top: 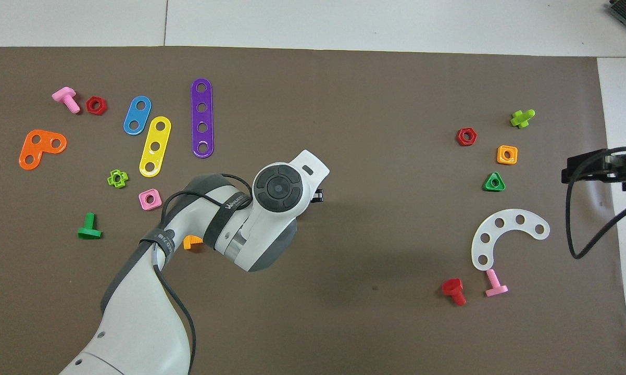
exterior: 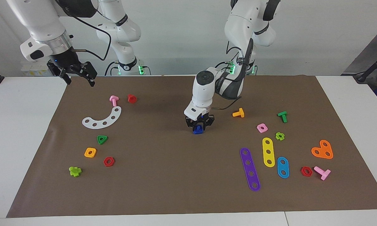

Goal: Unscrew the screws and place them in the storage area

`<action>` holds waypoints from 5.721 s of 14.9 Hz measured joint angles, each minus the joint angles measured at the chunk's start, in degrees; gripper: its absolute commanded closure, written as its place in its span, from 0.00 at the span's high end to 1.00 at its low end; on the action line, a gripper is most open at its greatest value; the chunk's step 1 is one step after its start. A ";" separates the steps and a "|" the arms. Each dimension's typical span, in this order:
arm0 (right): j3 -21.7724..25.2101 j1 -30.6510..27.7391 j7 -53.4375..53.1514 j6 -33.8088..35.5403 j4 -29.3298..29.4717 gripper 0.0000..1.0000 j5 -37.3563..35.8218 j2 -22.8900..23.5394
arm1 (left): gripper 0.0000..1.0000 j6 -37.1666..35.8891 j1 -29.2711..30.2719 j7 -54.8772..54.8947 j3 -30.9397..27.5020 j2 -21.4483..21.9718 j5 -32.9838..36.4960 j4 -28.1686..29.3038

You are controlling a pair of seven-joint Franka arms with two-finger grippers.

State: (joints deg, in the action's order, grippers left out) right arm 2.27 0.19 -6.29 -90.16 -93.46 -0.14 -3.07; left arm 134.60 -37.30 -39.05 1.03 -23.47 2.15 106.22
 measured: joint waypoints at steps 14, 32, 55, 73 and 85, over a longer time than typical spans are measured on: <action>0.00 0.00 0.00 0.00 0.00 1.00 0.00 0.00 | 0.41 -2.89 0.03 0.32 -0.33 0.06 0.00 -2.39; 0.10 -0.08 0.00 1.67 -0.02 1.00 0.00 0.00 | 0.41 -18.09 13.65 22.10 -1.08 3.47 -0.39 -7.62; -1.07 36.28 -30.89 -34.79 -2.26 1.00 0.04 23.78 | 0.99 -32.21 32.21 40.20 -1.92 17.05 -0.69 -10.64; -0.78 39.39 -27.03 -37.40 2.71 0.42 -2.03 35.85 | 1.00 -36.43 35.85 37.99 -0.23 22.27 -0.95 -11.27; -0.75 39.39 -26.94 -37.47 3.09 0.00 -2.06 35.78 | 1.00 -35.67 36.28 37.84 2.01 24.81 -1.06 -4.52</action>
State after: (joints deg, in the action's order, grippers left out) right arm 1.51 39.58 -33.23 -127.62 -90.37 -2.20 32.70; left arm 98.93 -1.02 -1.20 3.04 1.34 1.09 101.70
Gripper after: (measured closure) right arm 0.811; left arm 0.000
